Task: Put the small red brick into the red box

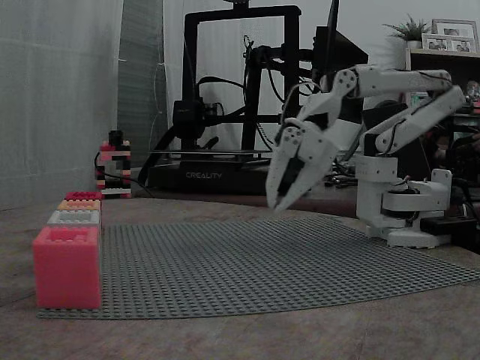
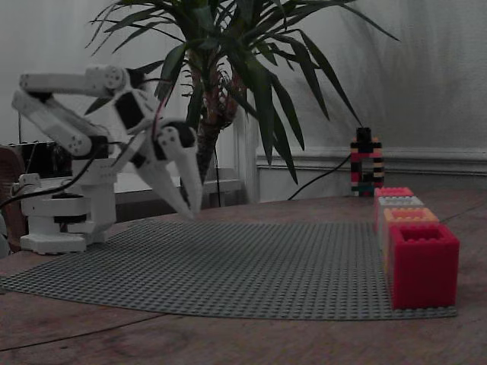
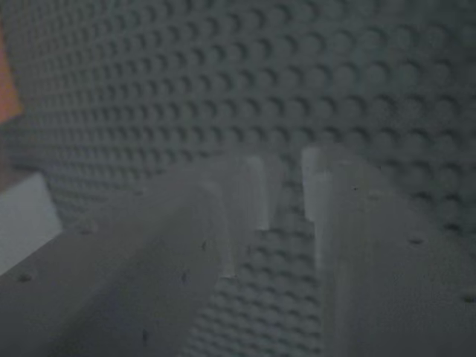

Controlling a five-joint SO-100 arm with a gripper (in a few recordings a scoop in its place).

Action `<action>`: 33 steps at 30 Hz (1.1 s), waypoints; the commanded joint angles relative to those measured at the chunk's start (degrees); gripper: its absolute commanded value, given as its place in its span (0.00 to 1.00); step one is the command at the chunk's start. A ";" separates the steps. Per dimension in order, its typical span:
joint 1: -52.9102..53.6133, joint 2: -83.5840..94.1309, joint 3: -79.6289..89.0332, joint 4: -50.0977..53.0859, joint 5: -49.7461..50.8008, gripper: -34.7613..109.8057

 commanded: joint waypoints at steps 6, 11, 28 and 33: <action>-0.97 15.03 4.57 6.42 -0.35 0.24; -0.97 21.01 7.56 9.58 -0.26 0.24; -4.31 29.88 10.37 16.08 1.58 0.24; -5.80 32.78 10.90 17.58 2.72 0.24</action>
